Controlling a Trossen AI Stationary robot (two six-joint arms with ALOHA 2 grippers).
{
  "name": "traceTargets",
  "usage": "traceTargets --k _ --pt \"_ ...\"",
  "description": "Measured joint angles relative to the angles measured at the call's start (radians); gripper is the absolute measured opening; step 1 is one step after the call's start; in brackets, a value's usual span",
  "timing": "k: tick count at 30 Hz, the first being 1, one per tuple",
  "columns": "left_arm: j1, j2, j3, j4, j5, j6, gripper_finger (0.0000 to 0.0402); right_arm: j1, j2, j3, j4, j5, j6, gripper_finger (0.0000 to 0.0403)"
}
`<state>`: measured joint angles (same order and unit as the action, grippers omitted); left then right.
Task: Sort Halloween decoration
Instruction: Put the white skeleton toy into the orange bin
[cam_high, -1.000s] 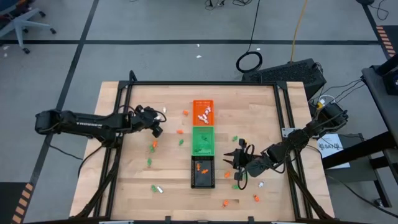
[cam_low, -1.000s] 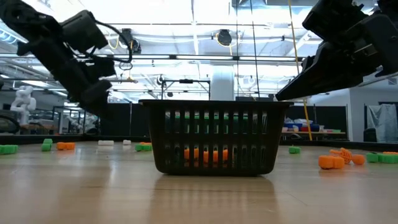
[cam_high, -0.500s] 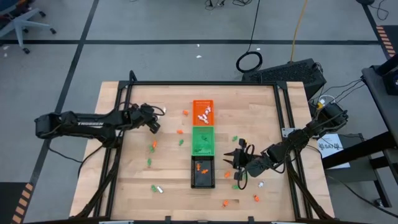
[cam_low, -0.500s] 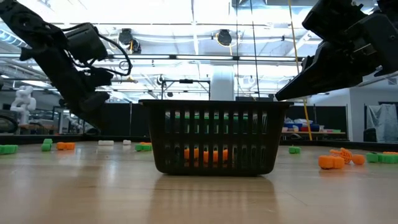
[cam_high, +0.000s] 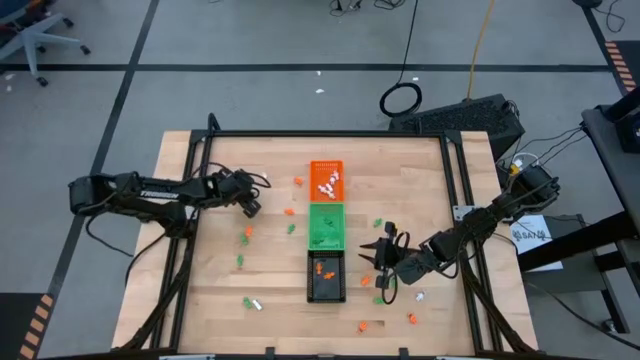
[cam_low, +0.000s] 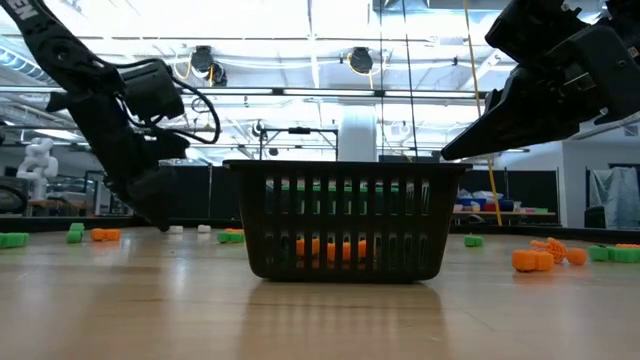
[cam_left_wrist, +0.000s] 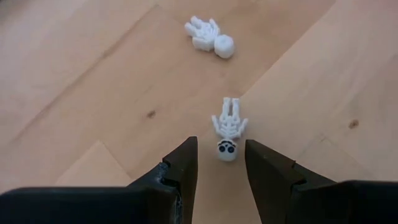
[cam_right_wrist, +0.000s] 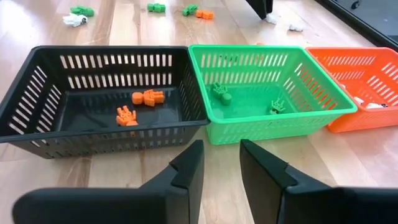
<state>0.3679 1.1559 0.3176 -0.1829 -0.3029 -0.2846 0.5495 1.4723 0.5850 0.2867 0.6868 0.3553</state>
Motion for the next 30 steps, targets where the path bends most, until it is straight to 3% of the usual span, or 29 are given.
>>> traceTargets --k 9,15,30 --pt "0.014 0.122 0.005 0.117 0.025 0.064 0.012 0.0 0.0 0.0 0.0 -0.001 -0.003 0.0089" --pt "0.014 0.13 0.005 0.116 0.029 0.09 0.0023 0.0 0.0 0.0 0.0 -0.002 0.001 0.0089" --pt "-0.047 -0.076 0.014 0.115 0.136 0.111 0.0001 0.0 0.0 0.0 0.0 -0.003 0.019 0.0089"
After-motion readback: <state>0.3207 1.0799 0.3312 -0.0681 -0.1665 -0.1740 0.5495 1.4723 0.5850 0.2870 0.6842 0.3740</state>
